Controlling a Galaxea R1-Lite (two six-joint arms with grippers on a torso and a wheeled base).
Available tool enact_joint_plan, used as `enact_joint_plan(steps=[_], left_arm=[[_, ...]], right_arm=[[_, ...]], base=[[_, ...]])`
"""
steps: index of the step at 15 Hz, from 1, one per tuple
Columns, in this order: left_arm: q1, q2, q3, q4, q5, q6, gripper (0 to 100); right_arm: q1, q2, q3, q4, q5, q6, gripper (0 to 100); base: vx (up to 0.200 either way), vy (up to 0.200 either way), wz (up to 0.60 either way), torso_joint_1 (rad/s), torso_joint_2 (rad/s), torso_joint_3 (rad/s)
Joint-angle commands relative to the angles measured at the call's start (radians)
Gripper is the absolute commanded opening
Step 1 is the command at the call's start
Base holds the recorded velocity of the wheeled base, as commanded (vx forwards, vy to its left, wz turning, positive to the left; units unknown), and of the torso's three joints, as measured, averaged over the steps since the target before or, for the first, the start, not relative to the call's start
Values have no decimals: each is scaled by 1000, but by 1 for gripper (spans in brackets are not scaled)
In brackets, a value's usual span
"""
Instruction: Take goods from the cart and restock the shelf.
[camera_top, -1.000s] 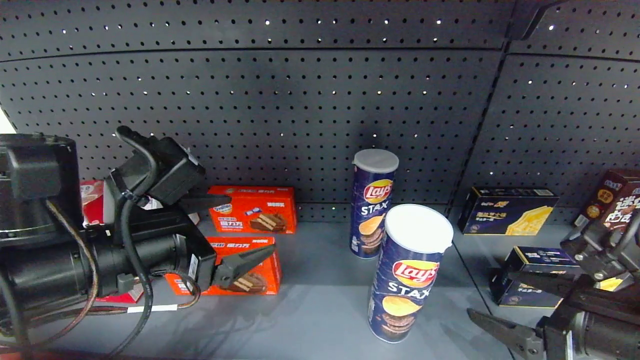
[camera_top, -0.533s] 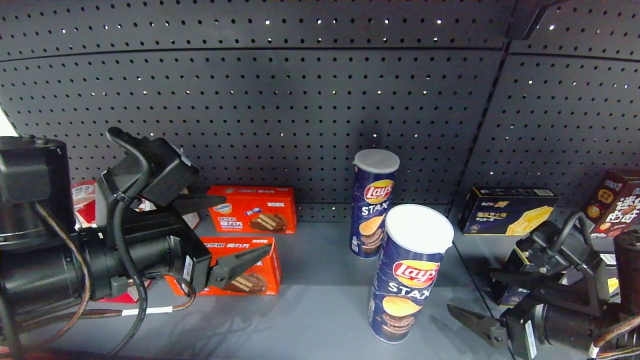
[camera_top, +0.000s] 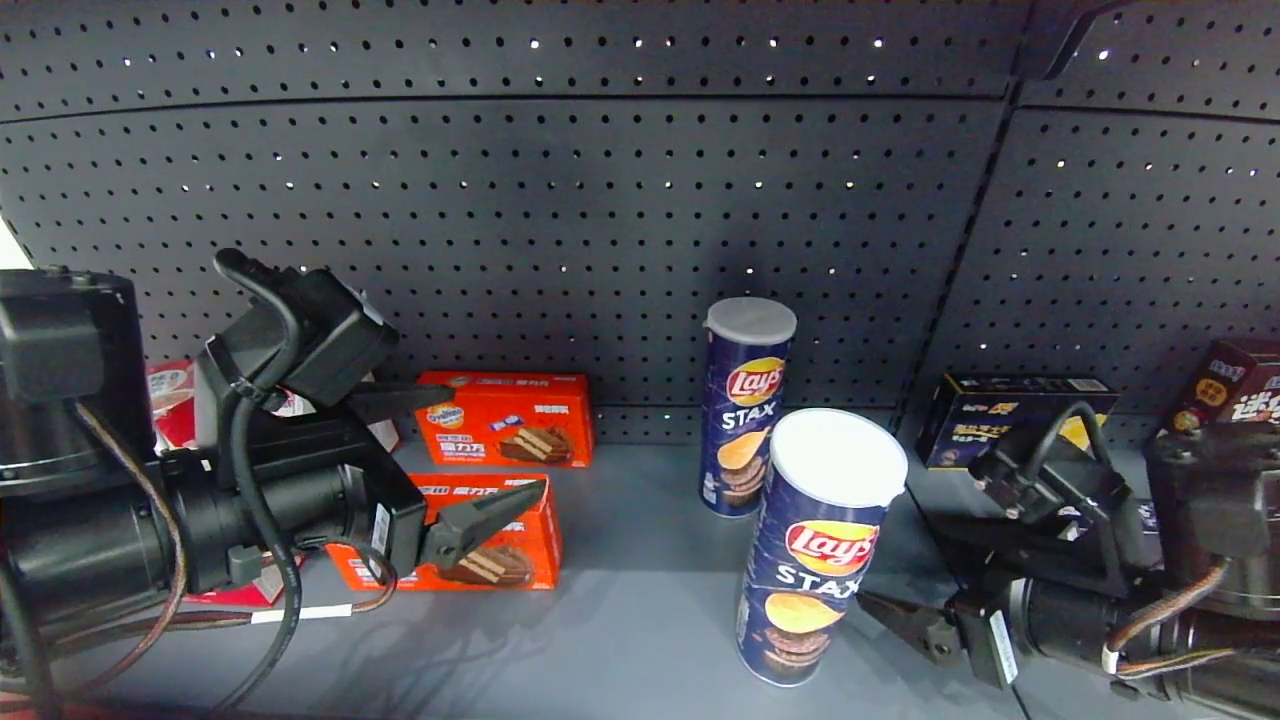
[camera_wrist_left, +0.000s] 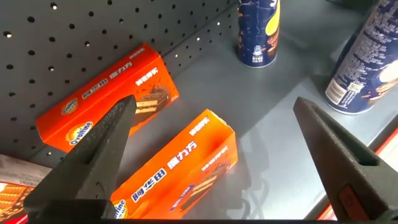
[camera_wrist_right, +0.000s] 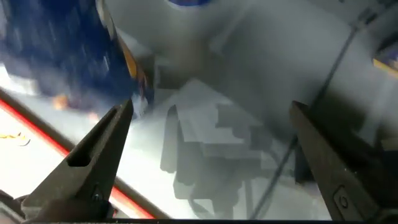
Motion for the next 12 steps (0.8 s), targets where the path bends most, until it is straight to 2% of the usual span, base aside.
enact_joint_plan(steps=[1,9,12], left_arm=[[1,5,1,1,-1,-2,100],[2,14,-2,1,-2,-3,100],[2,22,-5,1,-2,-2,100]], right_arm=[[18,54,-33,1,-3,-1,100],[38,134,-56,-38,-3,-1,100],[50,169,-102,-36,-3,-1,100]], base=[[0,0,0,0,0,0],[0,0,0,0,0,0],[0,0,0,0,0,0]])
